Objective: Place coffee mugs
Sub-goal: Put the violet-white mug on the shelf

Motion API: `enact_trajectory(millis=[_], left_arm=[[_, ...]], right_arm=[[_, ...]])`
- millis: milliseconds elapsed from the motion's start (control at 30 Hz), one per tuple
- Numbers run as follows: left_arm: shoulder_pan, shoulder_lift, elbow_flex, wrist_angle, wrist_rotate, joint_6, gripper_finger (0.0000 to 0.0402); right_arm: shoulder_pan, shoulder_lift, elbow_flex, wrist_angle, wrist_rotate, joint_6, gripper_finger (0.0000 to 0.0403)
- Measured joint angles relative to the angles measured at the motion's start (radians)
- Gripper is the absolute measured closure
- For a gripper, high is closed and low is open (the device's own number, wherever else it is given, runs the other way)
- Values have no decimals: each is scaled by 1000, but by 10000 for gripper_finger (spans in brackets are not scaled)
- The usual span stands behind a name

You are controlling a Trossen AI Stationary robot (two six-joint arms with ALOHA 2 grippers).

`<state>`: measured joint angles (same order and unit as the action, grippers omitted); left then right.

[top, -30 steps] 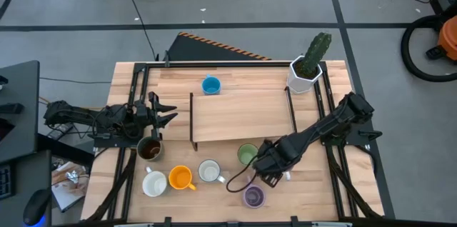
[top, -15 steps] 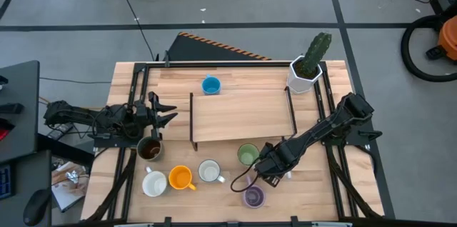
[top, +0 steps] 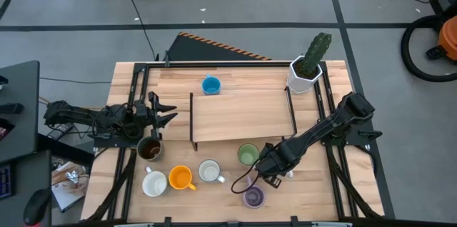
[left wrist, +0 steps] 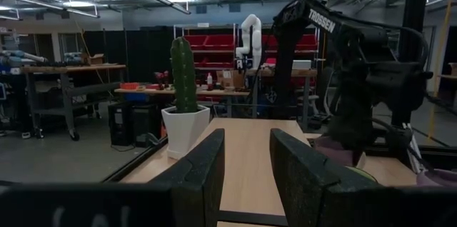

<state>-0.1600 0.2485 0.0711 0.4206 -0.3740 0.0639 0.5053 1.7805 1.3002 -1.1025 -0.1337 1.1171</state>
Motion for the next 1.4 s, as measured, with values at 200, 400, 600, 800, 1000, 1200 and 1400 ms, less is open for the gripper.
enact_trajectory(millis=[200, 400, 600, 800, 1000, 1200, 1400], left_arm=[[0, 0, 0, 0, 0, 0, 283], [0, 0, 0, 0, 0, 1, 283], [0, 0, 0, 0, 0, 1, 283], [0, 0, 0, -5, 0, 1, 283], [0, 0, 0, -5, 0, 1, 283], [0, 0, 0, -5, 0, 1, 283], [0, 0, 0, -12, 0, -9, 283]], right_arm=[[0, 0, 63, -72, 0, -25, 376], [8, -1, 176, -197, 14, -56, 379], [18, -2, 239, -278, 43, -66, 379], [37, -1, 321, -309, 29, -101, 379], [51, -1, 461, -383, 40, -115, 379], [25, -1, 590, -475, 103, -145, 379], [-33, -2, 662, -475, 155, -266, 378]])
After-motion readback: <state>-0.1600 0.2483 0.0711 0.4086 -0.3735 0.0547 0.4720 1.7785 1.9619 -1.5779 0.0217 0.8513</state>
